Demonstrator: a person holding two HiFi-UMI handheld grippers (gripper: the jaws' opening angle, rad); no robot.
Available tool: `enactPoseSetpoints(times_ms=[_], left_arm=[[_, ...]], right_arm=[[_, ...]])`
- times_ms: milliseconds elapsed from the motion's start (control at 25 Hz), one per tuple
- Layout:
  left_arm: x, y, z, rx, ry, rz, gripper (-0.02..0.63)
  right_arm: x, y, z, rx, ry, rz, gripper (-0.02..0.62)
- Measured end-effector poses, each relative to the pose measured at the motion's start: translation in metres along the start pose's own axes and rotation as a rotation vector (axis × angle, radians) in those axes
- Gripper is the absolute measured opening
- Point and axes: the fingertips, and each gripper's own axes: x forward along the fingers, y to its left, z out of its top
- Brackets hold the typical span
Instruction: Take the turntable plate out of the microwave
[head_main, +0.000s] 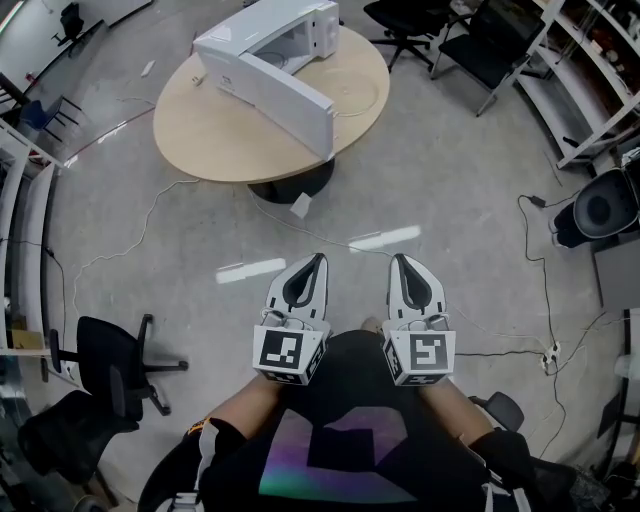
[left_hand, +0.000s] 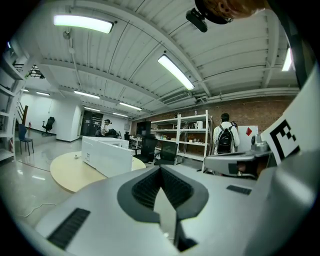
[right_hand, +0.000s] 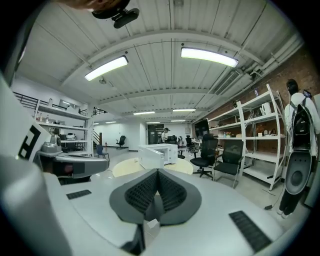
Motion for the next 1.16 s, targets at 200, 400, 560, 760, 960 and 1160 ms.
enactPoseSetpoints(times_ms=[200,400,560,760,960,1160], left_arm=[[0.003,0.002,-0.007,0.000,0.019,0.004,0.046],[0.005,0.006,-0.012,0.000,0.034,0.016,0.046],[0.007,0.007,-0.012,0.005,0.037,0.019,0.046],[0.012,0.005,-0.011,0.008,0.039,0.016,0.046],[0.016,-0.002,-0.012,0.011,0.038,0.008,0.046],[0.023,-0.006,-0.012,0.013,0.045,0.007,0.046]], right_arm=[[0.004,0.001,-0.014,0.025,0.040,0.015,0.015],[0.010,0.003,-0.016,0.028,0.040,0.038,0.015],[0.012,0.001,-0.017,0.042,0.045,0.030,0.015],[0.013,-0.004,-0.016,0.046,0.046,0.025,0.015],[0.012,-0.010,-0.019,0.050,0.050,0.022,0.015],[0.013,-0.017,-0.019,0.049,0.049,0.026,0.015]])
